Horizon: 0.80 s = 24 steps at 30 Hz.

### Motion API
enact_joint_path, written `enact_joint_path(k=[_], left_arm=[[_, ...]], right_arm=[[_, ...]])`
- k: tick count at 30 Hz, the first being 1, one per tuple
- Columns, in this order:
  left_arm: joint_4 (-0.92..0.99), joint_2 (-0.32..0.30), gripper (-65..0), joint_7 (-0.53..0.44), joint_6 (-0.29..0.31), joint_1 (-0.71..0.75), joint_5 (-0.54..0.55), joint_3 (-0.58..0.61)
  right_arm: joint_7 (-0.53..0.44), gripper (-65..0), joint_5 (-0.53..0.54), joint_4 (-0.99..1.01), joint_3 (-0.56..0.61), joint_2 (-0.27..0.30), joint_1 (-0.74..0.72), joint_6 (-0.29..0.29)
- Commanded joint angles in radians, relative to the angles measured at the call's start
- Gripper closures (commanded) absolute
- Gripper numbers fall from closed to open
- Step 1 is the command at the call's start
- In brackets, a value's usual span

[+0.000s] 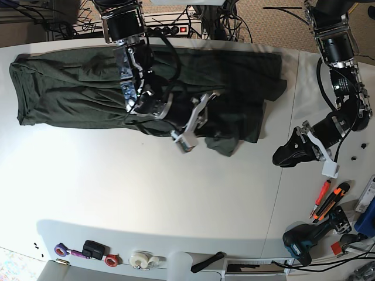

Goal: Layout the t-shirt on the table in an organized manner, then fold the t-shirt properly

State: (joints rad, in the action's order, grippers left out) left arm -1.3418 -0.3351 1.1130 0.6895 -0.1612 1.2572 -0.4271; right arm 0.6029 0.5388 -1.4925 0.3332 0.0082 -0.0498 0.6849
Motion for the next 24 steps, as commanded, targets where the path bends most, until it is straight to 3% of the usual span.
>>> enact_joint_path(k=[1,5,8,9,12,15,24], left_arm=[[-0.015,-0.014,-20.8,-0.023,0.009,-0.021,0.029,-0.005],[-0.015,-0.014,-20.8,-0.023,0.009,-0.022,0.029,-0.005],[-0.015,-0.014,-20.8,-0.023,0.009,-0.022,0.029,-0.005],[-0.015,-0.014,-20.8,-0.023,0.009,-0.022,0.029,-0.005],[-0.015,-0.014,-20.8,-0.034,0.009,-0.022,0.028,-0.005],[-0.015,-0.014,-20.8,-0.040,0.009,-0.022,0.028,-0.005],[-0.015,-0.014,-20.8,-0.039,0.009,-0.019,-0.028,-0.005]], right_arm=[[-0.013,0.0,0.022,-0.020,0.014,-0.003,-0.016,0.013],[0.028,0.0,0.021,-0.021,0.061,-0.003,-0.016,0.013],[0.115,0.0,0.021,-0.020,0.074,-0.003,-0.016,0.013],[0.148,-1.7,0.022,-0.020,0.074,-0.003,-0.016,0.013],[0.266,-19.2,0.075,-0.021,0.074,-0.003,-0.016,0.013],[0.369,-20.2,0.158,-0.020,0.073,-0.002,-0.016,0.013],[0.346,-20.2,0.227,-0.039,0.000,-0.003,-0.016,0.013]])
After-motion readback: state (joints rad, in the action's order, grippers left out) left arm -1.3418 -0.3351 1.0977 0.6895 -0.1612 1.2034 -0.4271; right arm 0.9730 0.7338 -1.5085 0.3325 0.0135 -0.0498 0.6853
